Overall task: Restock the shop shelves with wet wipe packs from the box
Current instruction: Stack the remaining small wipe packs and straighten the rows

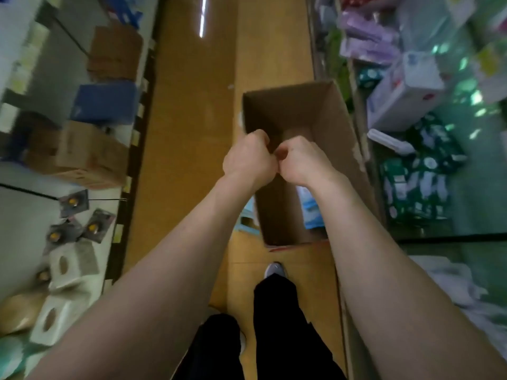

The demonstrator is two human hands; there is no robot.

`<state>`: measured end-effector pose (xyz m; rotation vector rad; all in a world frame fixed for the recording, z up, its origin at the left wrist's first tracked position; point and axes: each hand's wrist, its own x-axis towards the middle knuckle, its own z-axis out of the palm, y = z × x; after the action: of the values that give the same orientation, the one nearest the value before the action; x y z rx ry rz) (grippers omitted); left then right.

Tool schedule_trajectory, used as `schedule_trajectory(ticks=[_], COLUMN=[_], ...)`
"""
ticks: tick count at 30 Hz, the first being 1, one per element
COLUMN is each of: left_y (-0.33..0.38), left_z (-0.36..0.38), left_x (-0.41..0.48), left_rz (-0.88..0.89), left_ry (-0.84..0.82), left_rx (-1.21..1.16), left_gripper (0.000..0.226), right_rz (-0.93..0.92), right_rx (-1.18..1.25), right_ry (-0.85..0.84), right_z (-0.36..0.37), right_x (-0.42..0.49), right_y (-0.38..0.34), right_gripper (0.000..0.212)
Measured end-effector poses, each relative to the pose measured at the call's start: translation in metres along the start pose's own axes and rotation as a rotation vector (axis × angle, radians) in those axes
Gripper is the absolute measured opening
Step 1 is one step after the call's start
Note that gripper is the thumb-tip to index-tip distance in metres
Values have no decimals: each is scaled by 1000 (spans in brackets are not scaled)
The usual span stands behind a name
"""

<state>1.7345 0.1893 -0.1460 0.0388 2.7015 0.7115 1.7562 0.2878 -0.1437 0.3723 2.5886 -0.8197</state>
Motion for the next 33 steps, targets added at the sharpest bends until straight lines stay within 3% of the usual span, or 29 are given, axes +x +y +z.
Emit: schedule_trajectory(ticks=[5,15,33], left_y=[34,28,-7], left_z=[61,110,206], left_x=[43,92,159], left_rz=[-18,-136,-217], left_ry=[-153,-271,-425], left_rx=[52,18,-24], left_gripper=[40,38,28], right_rz=[133,181,351], right_rx=[-55,-275,-223], right_ry=[-85,-205,-278], right_z=[-5,15,84], right_x=[48,103,173], right_y=[69,135,196], right_gripper=[23,35,55])
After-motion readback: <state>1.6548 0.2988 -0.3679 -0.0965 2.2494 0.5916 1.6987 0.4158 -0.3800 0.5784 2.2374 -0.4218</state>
